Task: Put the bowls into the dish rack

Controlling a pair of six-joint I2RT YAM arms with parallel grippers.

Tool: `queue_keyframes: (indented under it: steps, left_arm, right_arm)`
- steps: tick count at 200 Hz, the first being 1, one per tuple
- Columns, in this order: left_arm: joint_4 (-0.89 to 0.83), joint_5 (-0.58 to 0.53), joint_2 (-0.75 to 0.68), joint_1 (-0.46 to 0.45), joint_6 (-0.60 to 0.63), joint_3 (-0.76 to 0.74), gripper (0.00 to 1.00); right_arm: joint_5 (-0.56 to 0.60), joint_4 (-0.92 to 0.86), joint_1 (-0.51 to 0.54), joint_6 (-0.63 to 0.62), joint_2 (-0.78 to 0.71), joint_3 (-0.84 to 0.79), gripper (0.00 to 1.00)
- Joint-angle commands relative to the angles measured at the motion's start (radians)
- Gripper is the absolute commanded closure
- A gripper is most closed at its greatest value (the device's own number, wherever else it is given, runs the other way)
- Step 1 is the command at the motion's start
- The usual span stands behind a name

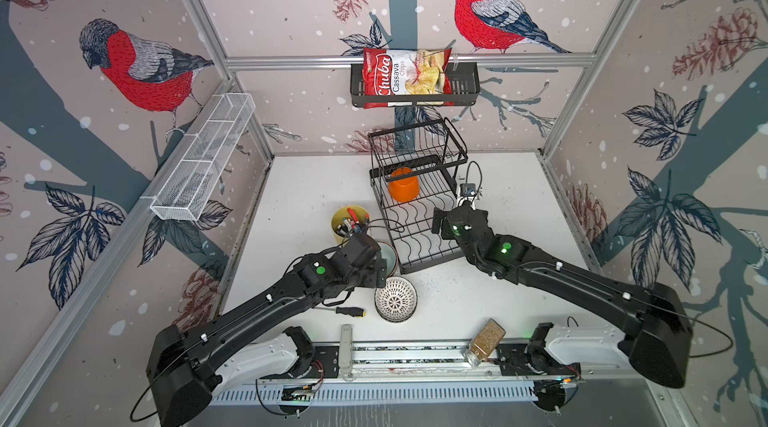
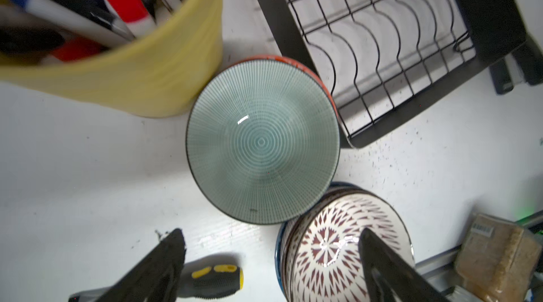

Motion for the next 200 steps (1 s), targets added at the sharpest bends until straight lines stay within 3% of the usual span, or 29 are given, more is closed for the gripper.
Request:
queue_keyframes:
  steps: [1, 50, 94, 141, 172, 200]
  left_arm:
    - [-0.088, -0.018, 0.025, -0.038, -0.058, 0.024, 0.09]
    - [-0.101, 0.039, 0.067, -0.065, -0.075, 0.036, 0.17]
    - [-0.125, 0.061, 0.146, -0.069, -0.075, 0.062, 0.35]
    - [-0.16, 0.093, 0.24, -0.094, -0.101, 0.097, 0.46]
    - [-0.188, 0.06, 0.279, -0.112, -0.141, 0.105, 0.57]
    - [-0.173, 0.064, 0.277, -0.113, -0.151, 0.099, 0.61]
  right_arm:
    - [0.134, -0.044, 0.002, 0.059, -0.046, 0.002, 0.01]
    - [0.145, -0.099, 0.004, 0.038, -0.11, -0.011, 0.01]
    - [0.186, -0.181, 0.028, 0.034, -0.02, 0.02, 0.0]
    - [0.217, -0.247, 0.062, 0.054, 0.098, 0.072, 0.0]
    - [0.244, -0.247, 0.068, 0.067, 0.123, 0.061, 0.02]
    - [0.246, -0.232, 0.068, 0.069, 0.124, 0.048, 0.03]
